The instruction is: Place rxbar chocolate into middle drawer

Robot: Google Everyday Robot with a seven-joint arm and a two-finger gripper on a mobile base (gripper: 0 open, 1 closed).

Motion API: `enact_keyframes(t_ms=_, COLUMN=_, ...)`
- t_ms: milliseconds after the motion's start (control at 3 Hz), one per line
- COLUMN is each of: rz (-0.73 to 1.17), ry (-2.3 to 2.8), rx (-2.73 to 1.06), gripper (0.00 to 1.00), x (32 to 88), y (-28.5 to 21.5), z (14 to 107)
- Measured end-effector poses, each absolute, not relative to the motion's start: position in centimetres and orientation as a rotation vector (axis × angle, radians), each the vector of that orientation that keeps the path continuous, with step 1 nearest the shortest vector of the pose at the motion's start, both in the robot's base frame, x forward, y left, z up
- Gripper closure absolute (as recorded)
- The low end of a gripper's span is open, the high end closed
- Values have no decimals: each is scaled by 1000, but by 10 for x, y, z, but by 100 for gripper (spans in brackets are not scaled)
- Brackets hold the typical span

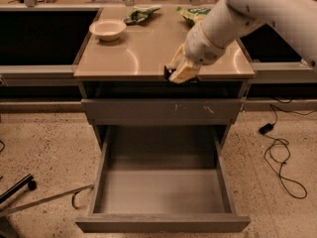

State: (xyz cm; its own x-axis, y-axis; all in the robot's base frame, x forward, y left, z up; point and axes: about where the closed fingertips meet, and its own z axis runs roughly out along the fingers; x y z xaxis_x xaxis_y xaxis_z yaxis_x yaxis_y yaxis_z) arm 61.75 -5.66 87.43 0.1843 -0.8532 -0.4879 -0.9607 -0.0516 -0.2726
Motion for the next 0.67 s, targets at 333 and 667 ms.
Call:
enact_keyframes(t_ms=333, rz=388, ry=1753, rx=-1994, gripper=100, x=572, y=-53, z=809)
enact_keyframes(t_ms=667, rz=385, ry=1751, rx=-1991, gripper=100, x=573, y=-53, z=810)
